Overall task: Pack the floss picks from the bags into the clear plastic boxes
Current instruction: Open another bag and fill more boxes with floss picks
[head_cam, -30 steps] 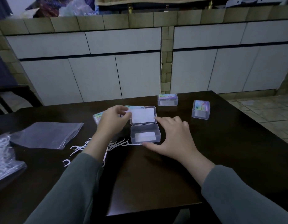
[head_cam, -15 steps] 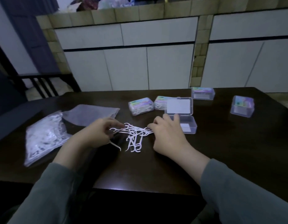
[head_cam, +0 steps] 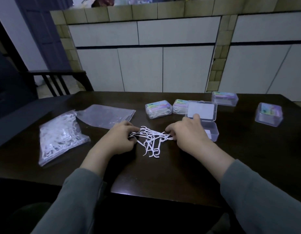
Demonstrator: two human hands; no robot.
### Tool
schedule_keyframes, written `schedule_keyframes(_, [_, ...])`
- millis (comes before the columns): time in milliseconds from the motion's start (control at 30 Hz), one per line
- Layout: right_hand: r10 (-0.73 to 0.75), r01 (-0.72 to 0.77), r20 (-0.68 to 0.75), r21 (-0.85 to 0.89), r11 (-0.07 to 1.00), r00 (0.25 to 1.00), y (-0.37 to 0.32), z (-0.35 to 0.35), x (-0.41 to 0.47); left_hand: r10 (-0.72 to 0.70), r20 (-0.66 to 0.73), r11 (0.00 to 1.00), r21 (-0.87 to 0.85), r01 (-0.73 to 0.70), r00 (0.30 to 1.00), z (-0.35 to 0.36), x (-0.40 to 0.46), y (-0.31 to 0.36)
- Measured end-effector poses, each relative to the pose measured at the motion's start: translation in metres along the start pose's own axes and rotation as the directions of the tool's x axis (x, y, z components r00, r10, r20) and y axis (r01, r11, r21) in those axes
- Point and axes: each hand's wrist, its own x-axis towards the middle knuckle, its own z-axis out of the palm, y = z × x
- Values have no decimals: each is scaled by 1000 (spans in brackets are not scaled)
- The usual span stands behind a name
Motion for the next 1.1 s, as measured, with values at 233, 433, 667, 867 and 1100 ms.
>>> schedule_keyframes(233, [-29,40,-56,208,977,998,8,-1,5,107,-19,992,-72,-108,994,2,8,-2])
schedule_keyframes(433, [-34,25,72,123,992,997,6,4,1,134,60,987,-95,-128,989,3,1,-1])
schedule_keyframes(667, [-78,59,144,134,989,987,5,-1,12,156,60,987,-54,-152,986,7,10,-4])
schedule_keyframes(867, [-64,43,139,153,987,988,7,-1,13,173,-9,982,-71,-174,985,8,10,-10])
schedule_keyframes(1100, [19,-35,175,88,996,984,-7,-2,17,124,-25,992,-31,-125,992,10,8,-8])
